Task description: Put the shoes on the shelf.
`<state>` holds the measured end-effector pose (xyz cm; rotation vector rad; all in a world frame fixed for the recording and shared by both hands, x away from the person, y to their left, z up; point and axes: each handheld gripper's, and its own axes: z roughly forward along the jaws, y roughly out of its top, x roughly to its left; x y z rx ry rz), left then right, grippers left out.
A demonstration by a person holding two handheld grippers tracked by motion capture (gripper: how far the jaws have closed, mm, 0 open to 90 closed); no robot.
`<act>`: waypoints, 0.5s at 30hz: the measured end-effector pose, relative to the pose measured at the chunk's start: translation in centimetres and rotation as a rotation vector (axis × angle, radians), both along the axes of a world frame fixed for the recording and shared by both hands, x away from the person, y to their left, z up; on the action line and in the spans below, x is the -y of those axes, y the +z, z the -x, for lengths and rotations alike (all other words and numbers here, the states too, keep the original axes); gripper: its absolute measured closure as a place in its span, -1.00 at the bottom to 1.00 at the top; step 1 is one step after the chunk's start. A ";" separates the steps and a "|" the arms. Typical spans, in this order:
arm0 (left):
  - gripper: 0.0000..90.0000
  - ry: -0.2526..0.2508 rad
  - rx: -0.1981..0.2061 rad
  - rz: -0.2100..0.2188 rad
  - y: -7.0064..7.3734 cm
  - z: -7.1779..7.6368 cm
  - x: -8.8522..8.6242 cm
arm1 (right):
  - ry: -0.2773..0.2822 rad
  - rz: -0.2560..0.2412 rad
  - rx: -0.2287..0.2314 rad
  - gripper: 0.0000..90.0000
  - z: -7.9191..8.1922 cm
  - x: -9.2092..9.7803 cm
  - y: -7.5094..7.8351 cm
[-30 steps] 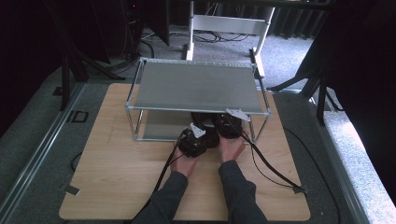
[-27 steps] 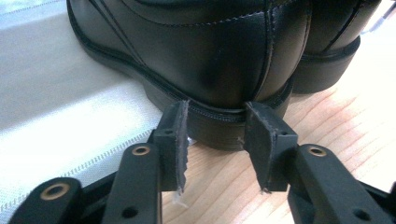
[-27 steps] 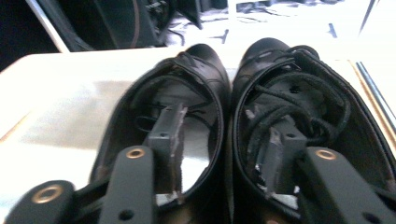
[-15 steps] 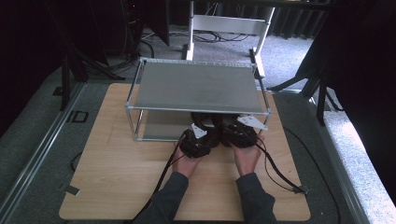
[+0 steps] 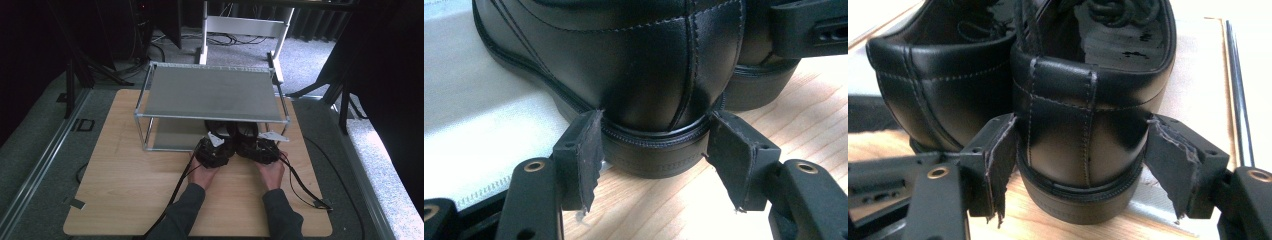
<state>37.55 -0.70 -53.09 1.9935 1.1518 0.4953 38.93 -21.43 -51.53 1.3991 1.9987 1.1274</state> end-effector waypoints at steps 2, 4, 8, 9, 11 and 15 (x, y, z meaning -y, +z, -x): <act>-0.11 0.000 -0.001 0.000 0.0 0.0 -0.1 | -0.010 -0.011 -0.005 -0.34 0.1 -0.1 0.0; -0.10 0.000 0.001 -0.010 0.1 -0.1 -0.4 | -0.023 -0.018 0.000 -0.30 0.4 -0.5 0.0; -0.04 0.031 0.002 0.003 0.3 -0.4 -1.4 | -0.005 -0.046 -0.004 -0.23 0.6 -1.0 0.0; -0.02 0.032 0.001 0.001 0.3 -0.5 -1.7 | 0.000 -0.048 -0.004 -0.22 0.7 -1.2 0.0; 0.00 0.030 0.001 0.005 0.2 -0.6 -2.0 | 0.005 -0.039 0.001 -0.21 0.7 -1.6 0.0; 0.03 0.033 -0.007 0.022 0.1 -0.8 -2.2 | 0.017 -0.025 0.001 -0.20 0.5 -1.7 0.0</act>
